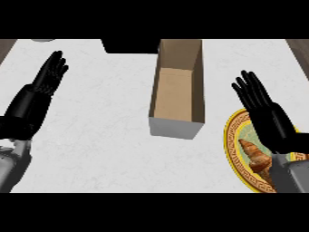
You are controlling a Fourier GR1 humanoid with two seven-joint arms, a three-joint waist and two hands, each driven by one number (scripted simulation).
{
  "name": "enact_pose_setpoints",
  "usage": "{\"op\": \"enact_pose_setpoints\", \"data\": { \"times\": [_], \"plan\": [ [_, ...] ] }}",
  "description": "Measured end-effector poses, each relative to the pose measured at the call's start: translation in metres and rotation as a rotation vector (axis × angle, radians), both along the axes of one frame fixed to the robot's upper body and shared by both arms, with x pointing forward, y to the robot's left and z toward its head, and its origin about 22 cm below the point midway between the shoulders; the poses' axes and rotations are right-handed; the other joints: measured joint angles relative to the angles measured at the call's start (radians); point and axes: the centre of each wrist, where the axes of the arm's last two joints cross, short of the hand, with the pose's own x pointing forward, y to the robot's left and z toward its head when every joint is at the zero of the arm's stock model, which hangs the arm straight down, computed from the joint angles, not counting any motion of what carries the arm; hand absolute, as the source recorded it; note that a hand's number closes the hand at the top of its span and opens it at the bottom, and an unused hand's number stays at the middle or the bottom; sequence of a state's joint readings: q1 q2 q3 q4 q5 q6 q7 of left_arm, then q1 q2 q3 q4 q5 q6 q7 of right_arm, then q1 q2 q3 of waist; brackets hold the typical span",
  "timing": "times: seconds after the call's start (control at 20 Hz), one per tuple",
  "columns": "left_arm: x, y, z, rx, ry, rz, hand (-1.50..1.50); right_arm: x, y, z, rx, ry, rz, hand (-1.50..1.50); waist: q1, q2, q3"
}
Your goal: Pick the tomato from the plate and place it in the cardboard box
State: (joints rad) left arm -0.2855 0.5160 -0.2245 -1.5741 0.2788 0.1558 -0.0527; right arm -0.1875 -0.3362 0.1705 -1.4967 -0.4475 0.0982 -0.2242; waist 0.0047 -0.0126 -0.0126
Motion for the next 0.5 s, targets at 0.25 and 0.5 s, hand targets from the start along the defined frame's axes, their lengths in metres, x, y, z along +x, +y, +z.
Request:
{"op": "enact_pose_setpoints", "data": {
  "times": [0.25, 0.5],
  "plan": [
    [-0.007, 0.041, -0.023, 0.123, 0.099, 0.209, 0.0, -0.002, -0.056, 0.001, -0.068, 0.052, 0.06, -1.5, 0.008, 0.014, 0.011],
    [-0.021, 0.074, -0.047, 0.216, 0.22, 0.366, 0.0, -0.002, -0.104, 0.038, -0.507, -0.04, 0.126, -1.5, 0.022, 0.015, 0.009]
  ]
}}
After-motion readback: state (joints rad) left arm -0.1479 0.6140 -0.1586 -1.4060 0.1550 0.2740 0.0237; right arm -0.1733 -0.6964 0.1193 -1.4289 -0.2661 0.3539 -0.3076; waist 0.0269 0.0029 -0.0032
